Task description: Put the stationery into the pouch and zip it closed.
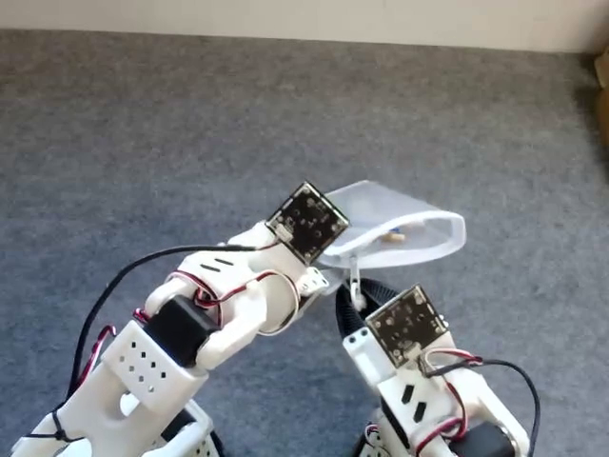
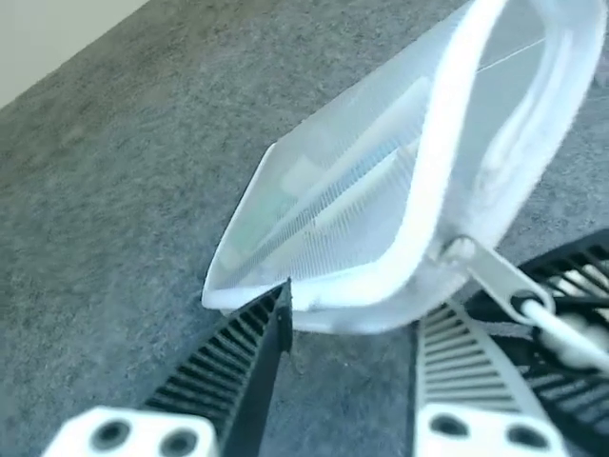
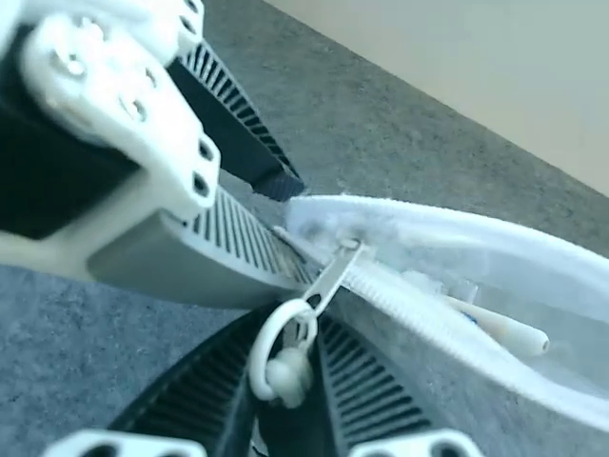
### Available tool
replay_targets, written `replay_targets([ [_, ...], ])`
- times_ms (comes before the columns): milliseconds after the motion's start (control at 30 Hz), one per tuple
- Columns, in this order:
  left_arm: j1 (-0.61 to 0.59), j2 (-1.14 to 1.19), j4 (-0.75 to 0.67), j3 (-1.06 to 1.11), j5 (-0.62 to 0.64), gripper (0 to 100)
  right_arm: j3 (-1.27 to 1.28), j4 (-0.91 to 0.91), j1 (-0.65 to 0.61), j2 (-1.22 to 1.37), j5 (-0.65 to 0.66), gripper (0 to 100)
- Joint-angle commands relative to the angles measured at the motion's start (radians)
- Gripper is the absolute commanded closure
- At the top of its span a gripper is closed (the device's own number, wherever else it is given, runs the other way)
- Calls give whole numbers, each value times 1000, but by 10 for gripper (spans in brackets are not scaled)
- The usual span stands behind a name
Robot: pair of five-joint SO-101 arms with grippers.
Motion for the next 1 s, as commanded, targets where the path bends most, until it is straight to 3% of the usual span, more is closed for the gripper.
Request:
replay_targets([
  [0, 47, -21, -29, -13, -15, 797, -131, 67, -1, -4, 43, 983],
  [333, 105, -19, -26, -12, -64, 797, -183, 104, -5, -4, 74, 985],
  [633, 108, -19, -23, -10, -72, 797, -239, 240, -229, -4, 121, 985],
  [967, 182, -28, -26, 25, -149, 796, -249, 245, -249, -2, 120, 985],
])
